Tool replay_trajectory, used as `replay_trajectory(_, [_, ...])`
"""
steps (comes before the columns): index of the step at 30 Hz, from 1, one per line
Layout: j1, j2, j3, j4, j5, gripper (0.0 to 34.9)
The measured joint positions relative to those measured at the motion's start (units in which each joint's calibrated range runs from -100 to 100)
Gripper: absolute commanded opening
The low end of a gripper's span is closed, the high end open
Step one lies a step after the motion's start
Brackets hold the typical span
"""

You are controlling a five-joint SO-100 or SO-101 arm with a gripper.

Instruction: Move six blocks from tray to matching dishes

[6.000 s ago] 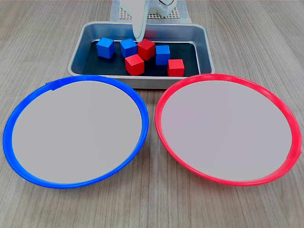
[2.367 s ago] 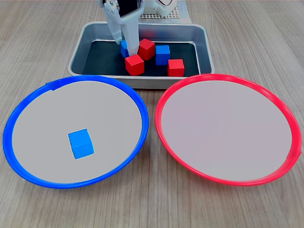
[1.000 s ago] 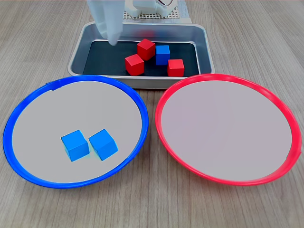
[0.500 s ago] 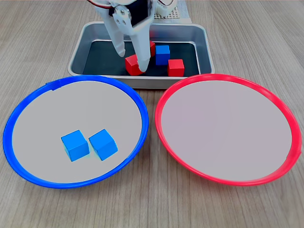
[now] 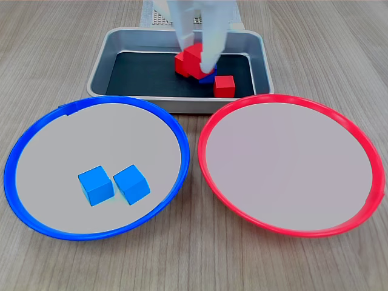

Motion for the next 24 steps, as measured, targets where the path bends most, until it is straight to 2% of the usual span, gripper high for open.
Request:
replay_trajectory(1, [-3.5, 5.2, -11.0, 0.0, -4.2, 0.2])
replay_trajectory(3, [-7.3, 11.1, -18.5, -3.2, -7.7, 0.5])
replay_trajectory(5, [-8.1, 13.7, -20.2, -6.2, -8.8, 4.6])
replay_trajectory(6, [-8.4, 15.1, -20.3, -6.0, -9.2, 11.6])
replay_trajectory(7, [-8.8, 17.3, -20.4, -9.2, -9.1, 15.7])
replay_trajectory(8, [-9.0, 18.2, -20.4, -10.4, -9.3, 22.2])
replay_trajectory(9, [-10.4, 19.6, -19.7, -11.8, -8.8, 21.9])
replay_trajectory(11, [-10.5, 19.4, -18.7, -12.2, -8.6, 16.4])
replay_trajectory(13, [-10.3, 18.8, -17.8, -12.2, -8.6, 3.8])
replay_trajectory(14, [-10.1, 17.9, -16.9, -10.6, -8.3, 0.7])
replay_trajectory(18, [-7.9, 9.3, -11.7, -0.5, -5.6, 0.3])
replay_trajectory(21, [-2.0, 1.0, -3.7, 8.8, -2.2, 0.3])
replay_trajectory(24, [4.2, -6.2, 6.9, 9.5, 1.5, 1.1])
